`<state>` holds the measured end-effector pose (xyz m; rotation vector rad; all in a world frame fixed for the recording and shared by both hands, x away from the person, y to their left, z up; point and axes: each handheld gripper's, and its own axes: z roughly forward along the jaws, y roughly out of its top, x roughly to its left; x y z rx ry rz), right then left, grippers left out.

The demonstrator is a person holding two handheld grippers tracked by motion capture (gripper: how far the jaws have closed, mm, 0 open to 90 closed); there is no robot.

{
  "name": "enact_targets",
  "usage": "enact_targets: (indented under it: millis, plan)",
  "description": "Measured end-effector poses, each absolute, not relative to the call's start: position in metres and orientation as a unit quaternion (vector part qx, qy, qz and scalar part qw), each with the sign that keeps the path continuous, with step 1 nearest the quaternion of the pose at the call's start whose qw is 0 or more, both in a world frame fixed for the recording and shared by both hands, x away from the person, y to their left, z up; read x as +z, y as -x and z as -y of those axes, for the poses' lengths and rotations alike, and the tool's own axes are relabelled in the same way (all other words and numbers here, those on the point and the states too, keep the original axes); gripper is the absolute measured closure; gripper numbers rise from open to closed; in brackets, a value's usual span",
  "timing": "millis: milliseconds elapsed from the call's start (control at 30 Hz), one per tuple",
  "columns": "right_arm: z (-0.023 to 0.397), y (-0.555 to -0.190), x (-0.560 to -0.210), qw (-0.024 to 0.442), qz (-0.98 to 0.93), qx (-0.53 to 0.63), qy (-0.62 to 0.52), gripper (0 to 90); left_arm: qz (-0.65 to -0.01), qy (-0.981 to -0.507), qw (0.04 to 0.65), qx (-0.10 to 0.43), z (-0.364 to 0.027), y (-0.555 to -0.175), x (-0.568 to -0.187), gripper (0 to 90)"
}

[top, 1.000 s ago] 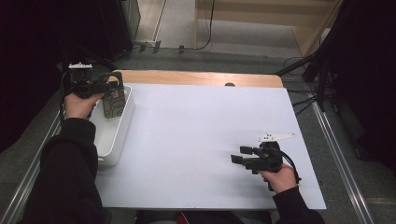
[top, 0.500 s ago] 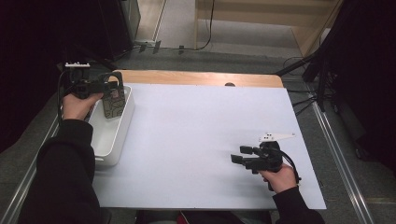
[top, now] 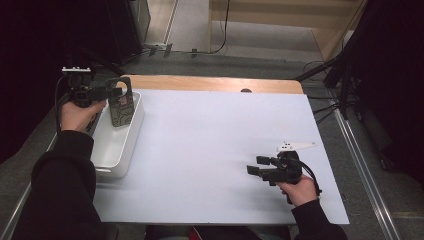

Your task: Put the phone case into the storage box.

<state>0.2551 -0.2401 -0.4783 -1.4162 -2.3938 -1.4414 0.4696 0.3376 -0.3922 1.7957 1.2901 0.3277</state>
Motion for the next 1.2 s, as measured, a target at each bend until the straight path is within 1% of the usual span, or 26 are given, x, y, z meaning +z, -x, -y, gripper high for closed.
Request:
enact_targets:
  millis: [133, 200, 433, 500, 533, 667, 700, 733, 900, 1200]
  plan:
    - [0.239, -0.256, -0.478, 0.005, 0.766, -0.459, 0.450, 32.3, -0.519, -0.724, 0.433, 0.136, -0.340, -0.464, -0.389, 26.1]
    - [0.239, -0.257, -0.478, 0.006, 0.766, -0.459, 0.449, 32.3, -0.521, -0.723, 0.434, 0.129, -0.343, -0.461, -0.389, 26.6]
    - [0.237, -0.259, -0.478, 0.006, 0.768, -0.459, 0.446, 32.3, -0.522, -0.715, 0.447, 0.126, -0.354, -0.449, -0.388, 35.1]
    - [0.236, -0.260, -0.478, 0.006, 0.768, -0.458, 0.447, 32.2, -0.522, -0.712, 0.454, 0.126, -0.357, -0.444, -0.387, 42.1]
    - [0.236, -0.260, -0.478, 0.006, 0.769, -0.458, 0.446, 32.3, -0.522, -0.711, 0.453, 0.128, -0.359, -0.442, -0.387, 43.2]
    - [0.234, -0.261, -0.478, 0.007, 0.770, -0.459, 0.443, 32.3, -0.516, -0.714, 0.455, 0.135, -0.361, -0.436, -0.386, 62.0]
    - [0.234, -0.261, -0.478, 0.008, 0.771, -0.458, 0.443, 32.3, -0.513, -0.716, 0.452, 0.139, -0.361, -0.435, -0.386, 65.0]
    - [0.234, -0.261, -0.478, 0.008, 0.771, -0.458, 0.443, 32.3, -0.511, -0.721, 0.447, 0.138, -0.360, -0.435, -0.386, 70.7]
    - [0.234, -0.261, -0.478, 0.009, 0.770, -0.458, 0.444, 32.3, -0.511, -0.737, 0.420, 0.140, -0.354, -0.437, -0.390, 89.6]
    - [0.236, -0.261, -0.477, 0.007, 0.768, -0.459, 0.446, 32.5, -0.529, -0.737, 0.398, 0.136, -0.349, -0.446, -0.401, 89.8]
